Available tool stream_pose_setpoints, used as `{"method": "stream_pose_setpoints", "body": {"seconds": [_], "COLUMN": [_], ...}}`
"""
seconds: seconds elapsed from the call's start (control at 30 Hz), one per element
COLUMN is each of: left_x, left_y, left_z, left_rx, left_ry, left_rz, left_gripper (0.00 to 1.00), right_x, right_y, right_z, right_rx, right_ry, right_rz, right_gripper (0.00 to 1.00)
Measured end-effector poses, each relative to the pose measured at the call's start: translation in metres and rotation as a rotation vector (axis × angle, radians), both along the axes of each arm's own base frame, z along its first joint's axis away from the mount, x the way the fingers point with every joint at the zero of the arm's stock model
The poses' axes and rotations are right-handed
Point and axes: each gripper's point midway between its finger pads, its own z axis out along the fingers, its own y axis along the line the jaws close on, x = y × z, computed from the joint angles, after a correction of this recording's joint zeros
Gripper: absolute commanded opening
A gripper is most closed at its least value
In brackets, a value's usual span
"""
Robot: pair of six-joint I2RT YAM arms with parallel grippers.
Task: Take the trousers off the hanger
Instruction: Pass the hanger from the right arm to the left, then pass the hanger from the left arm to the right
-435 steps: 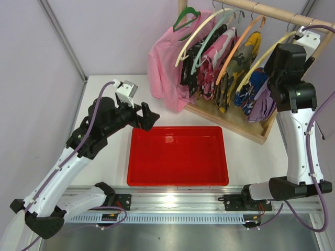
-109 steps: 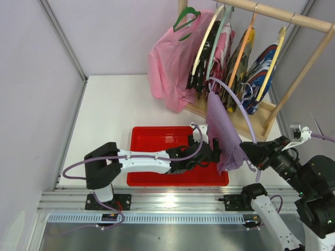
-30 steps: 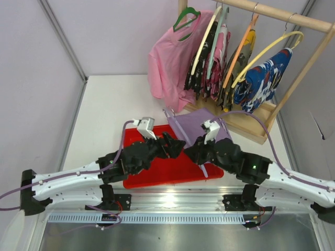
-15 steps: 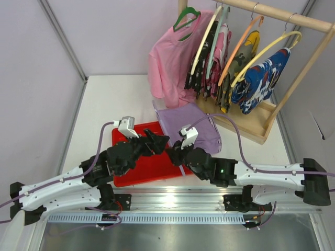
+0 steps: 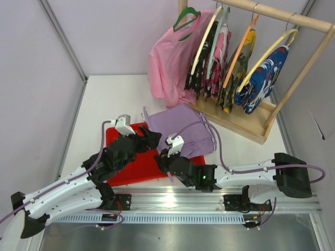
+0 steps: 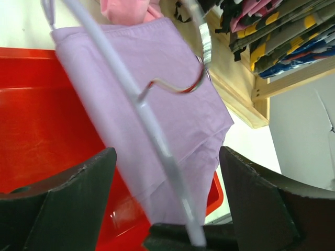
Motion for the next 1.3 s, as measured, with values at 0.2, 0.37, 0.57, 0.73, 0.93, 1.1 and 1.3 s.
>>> {"method": "stream_pose_setpoints", "body": {"seconds": [0.2,0.37,0.57,0.73,0.93,1.1,1.3], "left_x": [0.005,0.01,0.015,0.017,0.019,0.018,0.018], "left_y": [-0.007,-0.004,-0.001,0.001,0.012,0.021,0.026], "left_z": [-0.01,-0.017,-0.02,-0.022,-0.036,-0.04,-0.03], "left_rx": [0.008,0.017,-0.029,-0.017,0.053,0.1,0.122], "left_ry": [0.036,0.059,0.082,0.088,0.118,0.13,0.118], "left_rz": [-0.029,-0.026,-0.007,-0.013,-0.019,-0.017,-0.018], "left_gripper": [0.6,0.45,0.07,0.0,0.0,0.0,0.01], "right_x": [-0.002,0.0,0.005,0.004,-0.005,-0.008,-0.001], "right_y": [0.014,0.02,0.02,0.019,-0.013,-0.064,-0.125], "right_z": [-0.011,-0.009,-0.009,-0.002,0.033,0.06,0.021], "right_rx": [0.0,0.006,0.005,0.012,0.033,0.074,0.005], "right_ry": [-0.002,-0.004,0.011,0.036,0.073,0.123,0.197], "right_rz": [-0.001,-0.003,0.001,0.025,0.044,-0.016,-0.16], "right_gripper": [0.0,0.0,0.06,0.7,0.87,0.82,0.75]}}
